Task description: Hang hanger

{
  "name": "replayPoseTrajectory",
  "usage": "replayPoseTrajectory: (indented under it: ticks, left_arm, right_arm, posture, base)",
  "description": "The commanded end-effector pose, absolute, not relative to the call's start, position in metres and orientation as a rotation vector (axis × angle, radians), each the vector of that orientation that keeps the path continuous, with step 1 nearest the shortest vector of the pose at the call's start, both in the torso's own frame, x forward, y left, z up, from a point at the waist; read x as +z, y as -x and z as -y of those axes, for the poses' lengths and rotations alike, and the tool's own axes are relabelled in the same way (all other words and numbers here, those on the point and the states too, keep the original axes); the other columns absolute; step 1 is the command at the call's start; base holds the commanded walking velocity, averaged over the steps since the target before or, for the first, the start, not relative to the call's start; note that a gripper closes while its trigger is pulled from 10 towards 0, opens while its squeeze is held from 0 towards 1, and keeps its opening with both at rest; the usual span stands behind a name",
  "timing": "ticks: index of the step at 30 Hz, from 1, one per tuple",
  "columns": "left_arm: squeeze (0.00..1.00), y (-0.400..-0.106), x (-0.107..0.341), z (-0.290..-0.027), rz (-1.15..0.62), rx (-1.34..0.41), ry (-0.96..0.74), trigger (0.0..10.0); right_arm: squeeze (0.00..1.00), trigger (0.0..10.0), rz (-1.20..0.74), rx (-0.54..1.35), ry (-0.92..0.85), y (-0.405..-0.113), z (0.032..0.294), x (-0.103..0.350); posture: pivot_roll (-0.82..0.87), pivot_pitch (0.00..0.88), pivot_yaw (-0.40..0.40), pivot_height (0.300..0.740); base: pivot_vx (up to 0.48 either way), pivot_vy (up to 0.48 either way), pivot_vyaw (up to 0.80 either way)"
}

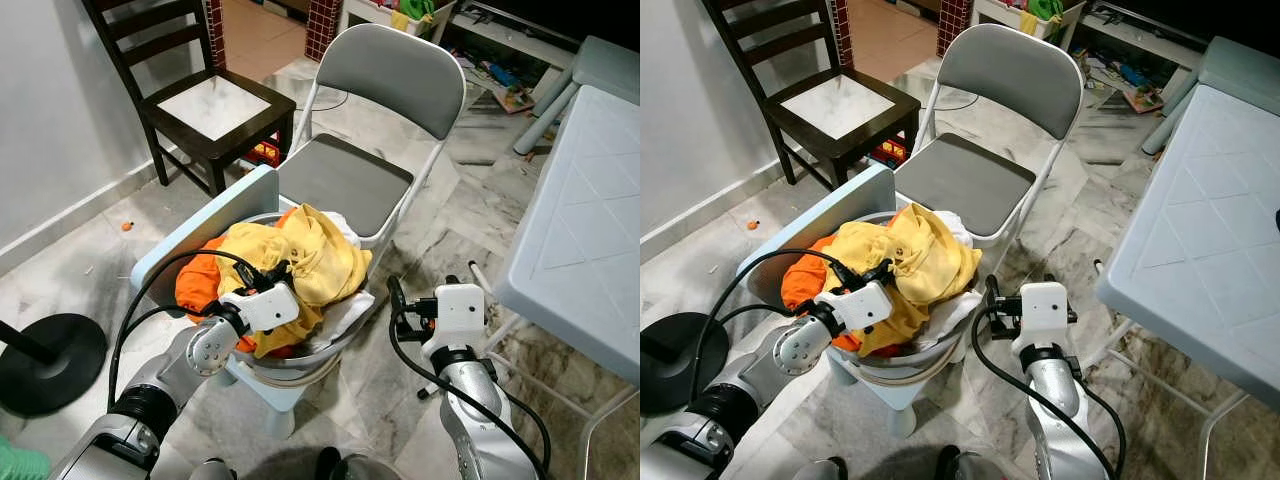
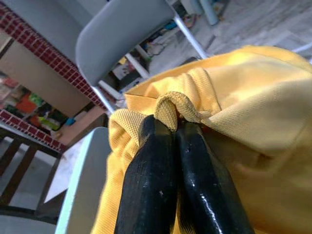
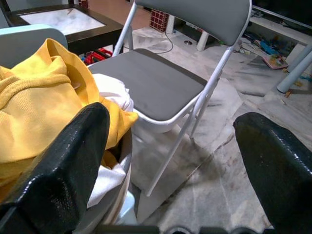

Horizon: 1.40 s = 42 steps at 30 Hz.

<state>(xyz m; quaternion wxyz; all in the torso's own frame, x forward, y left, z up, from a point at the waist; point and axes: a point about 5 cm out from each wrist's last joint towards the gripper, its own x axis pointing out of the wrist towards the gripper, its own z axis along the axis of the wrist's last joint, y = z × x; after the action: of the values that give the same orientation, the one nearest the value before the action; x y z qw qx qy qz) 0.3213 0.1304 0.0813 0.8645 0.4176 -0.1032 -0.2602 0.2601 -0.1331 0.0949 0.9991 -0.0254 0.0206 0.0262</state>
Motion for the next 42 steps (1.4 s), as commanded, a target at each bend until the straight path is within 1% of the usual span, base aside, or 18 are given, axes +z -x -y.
replayPoseTrajectory:
  ticks: [1,4,5,7,8,10,12,18,20,23,24,25,28,32,33,34,38,42]
  left_arm:
    - [0.0,-0.325,0.092,-0.126,0.268,-0.533,-0.845,0.0]
    - [0.0,-0.326,0.099,-0.124,0.295,-0.51,-0.805,0.0]
    - [0.0,-0.329,0.116,-0.119,0.371,-0.47,-0.742,0.0]
    - [0.0,-0.33,0.123,-0.117,0.4,-0.456,-0.724,0.0]
    - [0.0,-0.335,0.144,-0.111,0.479,-0.425,-0.664,0.0]
    - [0.0,-0.336,0.154,-0.109,0.513,-0.416,-0.636,0.0]
    - [0.0,-0.343,0.185,-0.103,0.583,-0.386,-0.541,0.0]
    - [0.0,-0.343,0.228,-0.089,0.663,-0.432,-0.362,0.0]
    - [0.0,-0.342,0.232,-0.087,0.67,-0.446,-0.353,0.0]
    - [0.0,-0.338,0.226,-0.079,0.603,-0.552,-0.285,0.0]
    - [0.0,-0.337,0.224,-0.078,0.596,-0.57,-0.282,0.0]
    - [0.0,-0.333,0.209,-0.079,0.549,-0.621,-0.303,0.0]
    - [0.0,-0.33,0.192,-0.084,0.489,-0.642,-0.319,0.0]
    - [0.0,-0.309,0.141,-0.107,0.311,-0.651,-0.36,0.0]
    - [0.0,-0.298,0.122,-0.12,0.255,-0.63,-0.394,0.0]
    - [0.0,-0.293,0.113,-0.127,0.228,-0.623,-0.412,0.0]
    - [0.0,-0.277,0.082,-0.144,0.115,-0.615,-0.458,0.0]
    - [0.0,-0.273,0.075,-0.148,0.085,-0.615,-0.464,0.0]
  right_arm:
    - [0.0,10.0,-0.056,0.024,0.052,-0.259,0.14,0.091]
    - [0.0,10.0,-0.056,0.023,0.052,-0.259,0.14,0.091]
    - [0.0,10.0,-0.056,0.021,0.053,-0.258,0.14,0.091]
    - [0.0,10.0,-0.056,0.021,0.053,-0.258,0.14,0.091]
    - [0.0,10.0,-0.057,0.02,0.055,-0.258,0.14,0.09]
    - [0.0,10.0,-0.057,0.021,0.055,-0.258,0.14,0.09]
    - [0.0,10.0,-0.056,0.026,0.056,-0.26,0.139,0.09]
    - [0.0,10.0,-0.053,0.031,0.054,-0.263,0.137,0.091]
    - [0.0,10.0,-0.053,0.033,0.053,-0.263,0.136,0.09]
    - [0.0,10.0,-0.054,0.035,0.052,-0.262,0.135,0.089]
    - [0.0,10.0,-0.054,0.035,0.052,-0.262,0.135,0.089]
    - [0.0,10.0,-0.056,0.033,0.053,-0.261,0.135,0.089]
    - [0.0,10.0,-0.058,0.032,0.054,-0.261,0.135,0.088]
    - [0.0,10.0,-0.062,0.032,0.059,-0.26,0.138,0.087]
    - [0.0,10.0,-0.064,0.034,0.062,-0.259,0.139,0.087]
    - [0.0,10.0,-0.065,0.035,0.063,-0.26,0.139,0.087]
    - [0.0,10.0,-0.068,0.046,0.067,-0.26,0.138,0.087]
    - [0.0,10.0,-0.068,0.05,0.068,-0.261,0.137,0.087]
  posture:
    - [0.14,0.169,-0.13,0.74]
    - [0.14,0.169,-0.13,0.74]
    - [0.14,0.171,-0.132,0.74]
    - [0.14,0.171,-0.132,0.74]
    - [0.14,0.171,-0.134,0.74]
    - [0.14,0.171,-0.134,0.74]
    - [0.15,0.169,-0.137,0.74]
    - [0.16,0.175,-0.137,0.74]
    - [0.16,0.175,-0.137,0.74]
    - [0.16,0.177,-0.136,0.74]
    - [0.16,0.177,-0.137,0.74]
    - [0.16,0.178,-0.14,0.74]
    - [0.16,0.179,-0.141,0.74]
    - [0.16,0.183,-0.152,0.74]
    - [0.16,0.185,-0.157,0.74]
    - [0.16,0.186,-0.159,0.74]
    - [0.17,0.195,-0.169,0.74]
    - [0.17,0.194,-0.169,0.74]
  base:
    - [0.0,0.0,0.0]
    - [0.0,0.0,0.0]
    - [0.0,0.0,0.0]
    - [0.0,0.0,0.0]
    - [0.0,0.0,0.0]
    - [0.0,0.0,0.0]
    - [0.0,0.0,0.0]
    - [0.0,0.0,0.0]
    - [0.0,0.0,0.0]
    - [0.0,0.0,0.0]
    - [0.0,0.0,0.0]
    - [0.0,0.0,0.0]
    - [0.0,0.0,0.0]
    - [0.0,0.0,0.0]
    - [0.0,0.0,0.0]
    - [0.0,0.0,0.0]
    - [0.0,0.0,0.0]
    - [0.0,0.0,0.0]
